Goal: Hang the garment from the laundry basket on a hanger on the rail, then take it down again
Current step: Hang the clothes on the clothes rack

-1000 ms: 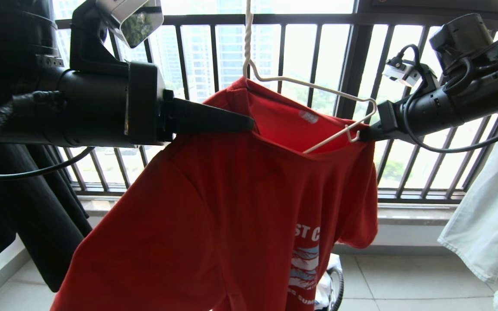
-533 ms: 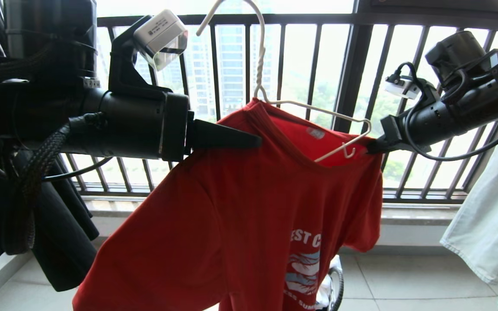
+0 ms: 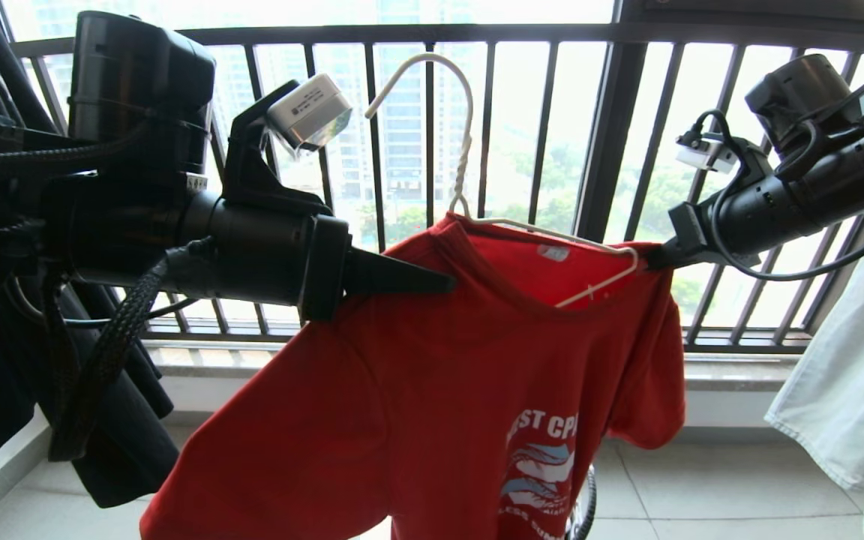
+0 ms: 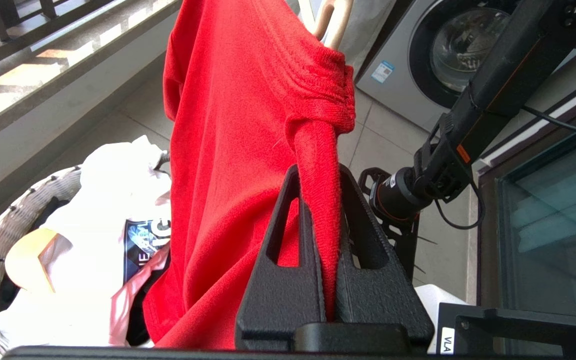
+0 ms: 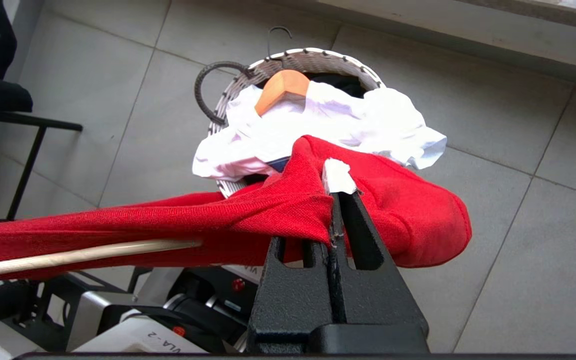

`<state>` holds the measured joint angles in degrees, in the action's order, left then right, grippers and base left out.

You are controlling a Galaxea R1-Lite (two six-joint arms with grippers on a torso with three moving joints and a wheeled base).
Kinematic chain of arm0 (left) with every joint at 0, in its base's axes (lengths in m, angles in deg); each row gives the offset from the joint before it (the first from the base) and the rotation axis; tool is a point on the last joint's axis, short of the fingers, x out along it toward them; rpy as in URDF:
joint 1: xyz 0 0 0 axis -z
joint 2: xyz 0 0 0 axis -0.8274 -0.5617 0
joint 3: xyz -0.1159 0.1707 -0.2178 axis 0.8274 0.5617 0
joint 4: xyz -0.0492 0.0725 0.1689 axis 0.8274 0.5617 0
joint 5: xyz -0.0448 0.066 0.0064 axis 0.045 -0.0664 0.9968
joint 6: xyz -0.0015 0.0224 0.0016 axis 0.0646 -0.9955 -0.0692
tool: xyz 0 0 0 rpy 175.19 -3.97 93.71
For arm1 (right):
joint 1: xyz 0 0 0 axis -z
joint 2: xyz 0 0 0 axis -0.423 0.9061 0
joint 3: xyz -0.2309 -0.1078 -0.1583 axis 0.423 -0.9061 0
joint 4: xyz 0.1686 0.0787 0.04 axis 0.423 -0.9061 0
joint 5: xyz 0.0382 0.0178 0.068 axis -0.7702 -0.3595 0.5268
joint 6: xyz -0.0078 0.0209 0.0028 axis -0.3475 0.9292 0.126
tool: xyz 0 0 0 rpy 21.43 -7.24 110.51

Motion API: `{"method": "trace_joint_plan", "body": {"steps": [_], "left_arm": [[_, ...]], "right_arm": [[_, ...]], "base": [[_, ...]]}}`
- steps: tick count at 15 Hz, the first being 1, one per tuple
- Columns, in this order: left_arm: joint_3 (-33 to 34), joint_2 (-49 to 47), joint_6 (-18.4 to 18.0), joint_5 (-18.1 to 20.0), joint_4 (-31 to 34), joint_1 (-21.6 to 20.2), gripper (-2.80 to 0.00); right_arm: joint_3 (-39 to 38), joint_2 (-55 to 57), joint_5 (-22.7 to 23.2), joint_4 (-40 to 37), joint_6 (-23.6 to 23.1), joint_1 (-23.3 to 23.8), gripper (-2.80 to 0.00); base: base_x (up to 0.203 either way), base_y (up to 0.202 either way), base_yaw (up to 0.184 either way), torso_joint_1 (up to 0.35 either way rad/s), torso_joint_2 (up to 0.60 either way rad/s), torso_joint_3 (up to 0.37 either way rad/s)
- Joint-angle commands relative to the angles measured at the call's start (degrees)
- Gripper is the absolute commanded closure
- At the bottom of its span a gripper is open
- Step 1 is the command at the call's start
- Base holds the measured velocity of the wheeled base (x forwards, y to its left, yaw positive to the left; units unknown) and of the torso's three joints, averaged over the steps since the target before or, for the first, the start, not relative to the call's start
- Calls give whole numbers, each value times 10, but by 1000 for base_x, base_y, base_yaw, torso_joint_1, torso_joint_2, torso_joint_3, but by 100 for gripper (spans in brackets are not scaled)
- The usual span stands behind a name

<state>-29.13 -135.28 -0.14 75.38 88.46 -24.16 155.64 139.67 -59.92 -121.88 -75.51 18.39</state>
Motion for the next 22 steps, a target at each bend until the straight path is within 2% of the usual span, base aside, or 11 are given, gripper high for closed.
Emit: {"method": "trace_joint_plan", "body": {"steps": [1,2,5,6,11,16,22], "left_arm": [[0,-14,-8,2,7,5,0],[-1,-18,-9,-1,6,5,0],[-10,-39,-10,-53,3,10,0],[-12,-44,-10,-57,3,10,0],[-16,-52,-10,-59,2,15,0],[-17,-67,-10,-58,1,23,0],[-17,-70,-7,-54,1,27,0]], "right_arm": [[0,-5,2,-3,0,0,0],[0,-5,2,-3,0,0,0],[0,-8,2,-5,0,-1,0],[0,-9,2,-4,0,-1,0],[0,-12,3,-1,1,-9,0],[0,-14,3,7,7,-42,0],[-1,-29,-32,27,4,-76,0]], "base": [[0,0,0,0,0,0],[0,0,0,0,0,0],[0,0,0,0,0,0],[0,0,0,0,0,0],[0,0,0,0,0,0],[0,0,0,0,0,0],[0,0,0,0,0,0]]}}
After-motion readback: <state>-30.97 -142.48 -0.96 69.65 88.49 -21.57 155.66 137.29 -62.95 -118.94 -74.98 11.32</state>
